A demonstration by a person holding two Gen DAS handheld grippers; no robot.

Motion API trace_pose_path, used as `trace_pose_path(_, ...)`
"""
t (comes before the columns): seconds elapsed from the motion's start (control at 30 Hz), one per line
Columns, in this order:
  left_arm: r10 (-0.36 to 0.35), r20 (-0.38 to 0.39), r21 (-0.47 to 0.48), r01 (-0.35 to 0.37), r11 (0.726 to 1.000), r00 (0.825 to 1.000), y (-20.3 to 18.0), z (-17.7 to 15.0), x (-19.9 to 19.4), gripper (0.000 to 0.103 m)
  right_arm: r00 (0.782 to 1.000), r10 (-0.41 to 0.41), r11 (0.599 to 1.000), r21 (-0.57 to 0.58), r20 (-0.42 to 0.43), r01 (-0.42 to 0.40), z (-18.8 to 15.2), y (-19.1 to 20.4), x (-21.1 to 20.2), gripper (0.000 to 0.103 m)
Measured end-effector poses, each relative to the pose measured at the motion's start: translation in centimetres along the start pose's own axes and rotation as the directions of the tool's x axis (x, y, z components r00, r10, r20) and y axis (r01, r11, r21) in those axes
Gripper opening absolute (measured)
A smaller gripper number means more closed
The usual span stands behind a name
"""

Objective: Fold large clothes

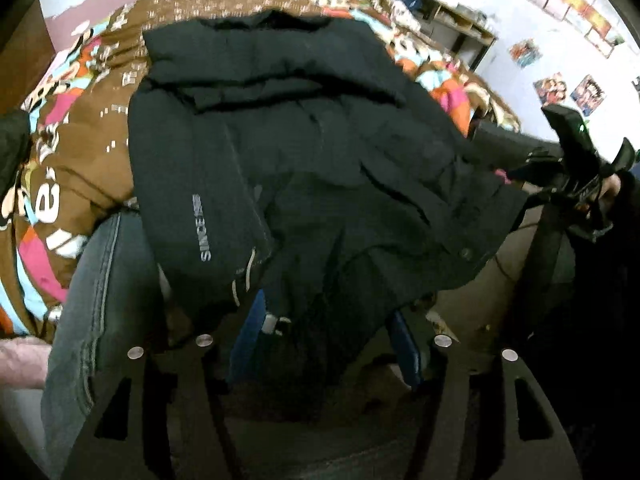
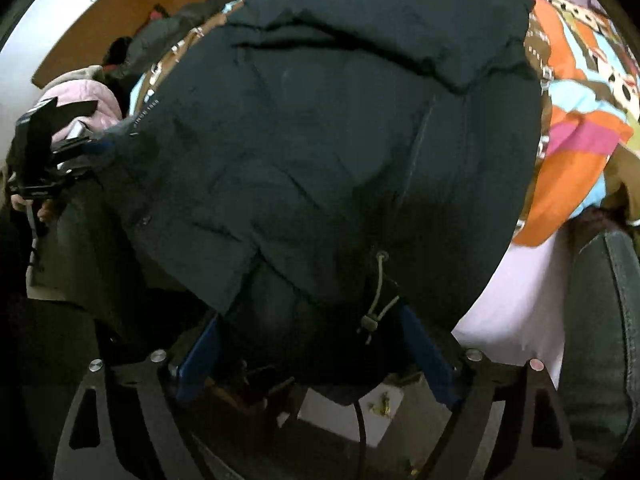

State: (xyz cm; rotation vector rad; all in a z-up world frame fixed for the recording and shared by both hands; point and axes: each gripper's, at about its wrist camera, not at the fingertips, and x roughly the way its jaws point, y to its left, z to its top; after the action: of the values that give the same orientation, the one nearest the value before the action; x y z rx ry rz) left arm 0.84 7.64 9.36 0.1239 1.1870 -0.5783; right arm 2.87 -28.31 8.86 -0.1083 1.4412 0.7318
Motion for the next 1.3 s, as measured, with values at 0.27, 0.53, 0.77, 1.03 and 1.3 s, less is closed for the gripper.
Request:
trace_pose_path(0.27,-0.019,-0.001,-0.004,0.019,1.0,1.0,1.1,-0.1,-1.9,0.07,0.996,-0.04,0.999,-0.026,-0.076,0.038,-0.2,0.1,-0.7,0.096)
trace_pose_path(0.53,0.047,-0.091,-0.279,-0.071,0.958,0.995,5.3,1.6,1.6,0.07,0.993,-0.092,0.977,0.185,-0.068,0.103,2.1,-3.3,1.3,0.096)
trace_pose_path(0.77,0.095,-0.258,-0.373,-0.19,0.908,0.961,8.3,2.9,5.7,0.07,0.975,-0.133,0.94,0.29,-0.177,0.181,2.6,-6.2,4.9,0.096)
trace_pose_path(1.03,0.174,-0.292,-0.37,-0.279,0.886,0.941,9.8,4.1,7.6,0.07,0.976,-0.098,0.913,0.374,-0.192,0.165,3.2,-8.9,6.5,0.095)
trace_pose_path(1.3,0.182,-0.291,-0.383,-0.289,0.877,0.939,11.0,4.5,8.0,0.07,0.98,-0.098,0.892,0.423,-0.172,0.163,3.7,-10.0,9.0,0.084)
